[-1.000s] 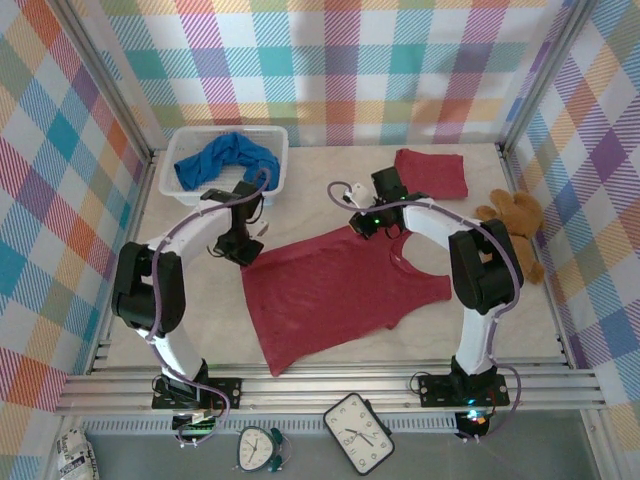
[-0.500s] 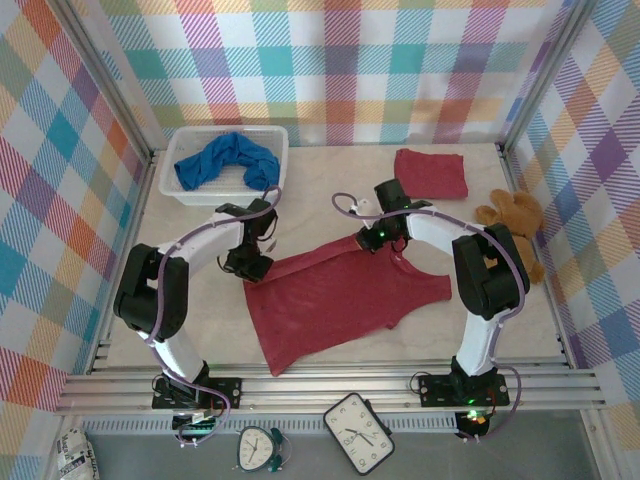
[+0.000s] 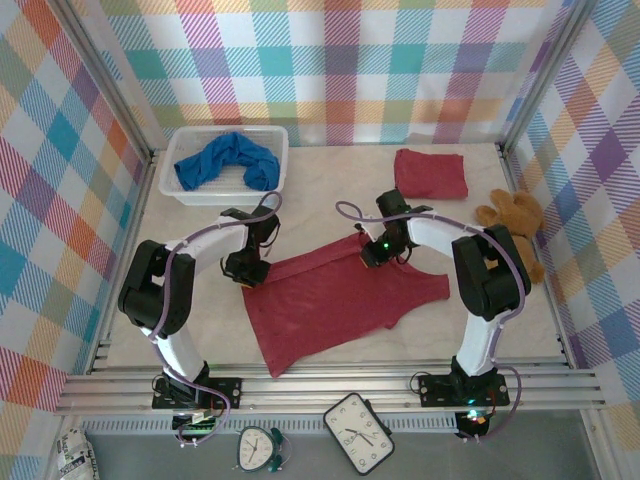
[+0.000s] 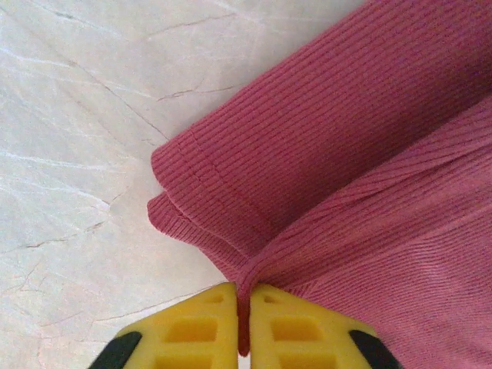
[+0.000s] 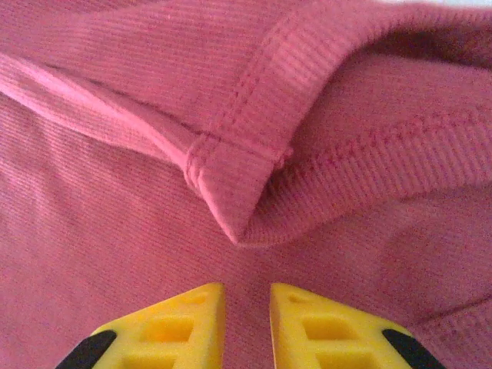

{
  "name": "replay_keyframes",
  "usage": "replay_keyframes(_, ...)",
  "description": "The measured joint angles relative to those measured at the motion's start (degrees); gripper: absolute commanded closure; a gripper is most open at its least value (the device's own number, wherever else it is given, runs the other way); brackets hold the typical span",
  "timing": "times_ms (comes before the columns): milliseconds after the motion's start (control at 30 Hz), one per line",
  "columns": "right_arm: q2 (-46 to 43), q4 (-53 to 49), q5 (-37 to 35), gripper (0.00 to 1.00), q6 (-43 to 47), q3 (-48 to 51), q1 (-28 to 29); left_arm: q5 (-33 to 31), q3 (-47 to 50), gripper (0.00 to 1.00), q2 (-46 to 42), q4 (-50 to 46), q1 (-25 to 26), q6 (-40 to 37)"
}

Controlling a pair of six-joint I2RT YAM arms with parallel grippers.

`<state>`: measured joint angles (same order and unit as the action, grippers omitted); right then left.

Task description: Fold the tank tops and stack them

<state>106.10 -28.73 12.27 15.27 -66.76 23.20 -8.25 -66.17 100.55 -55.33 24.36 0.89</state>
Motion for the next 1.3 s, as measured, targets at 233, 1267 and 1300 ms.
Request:
replay_keyframes(233,-7.2,0.9,0.2,0.52,-5.7,0.5,-1.9,2.4,0.3,0.65,-0.9,-0.9,1.1,0.7)
replay_keyframes(1267,15.1,1.1,-12.9,0.54,-36.3,-22.9,-9.3,15.6,-5.3,0.54,4.0,4.7,1.0,4.2)
replay_keyframes(1300,15.3,0.7,-13.2,0.55,-36.5,-22.9,-9.3,15.5,-5.3,0.54,4.0,4.7,0.9,4.2)
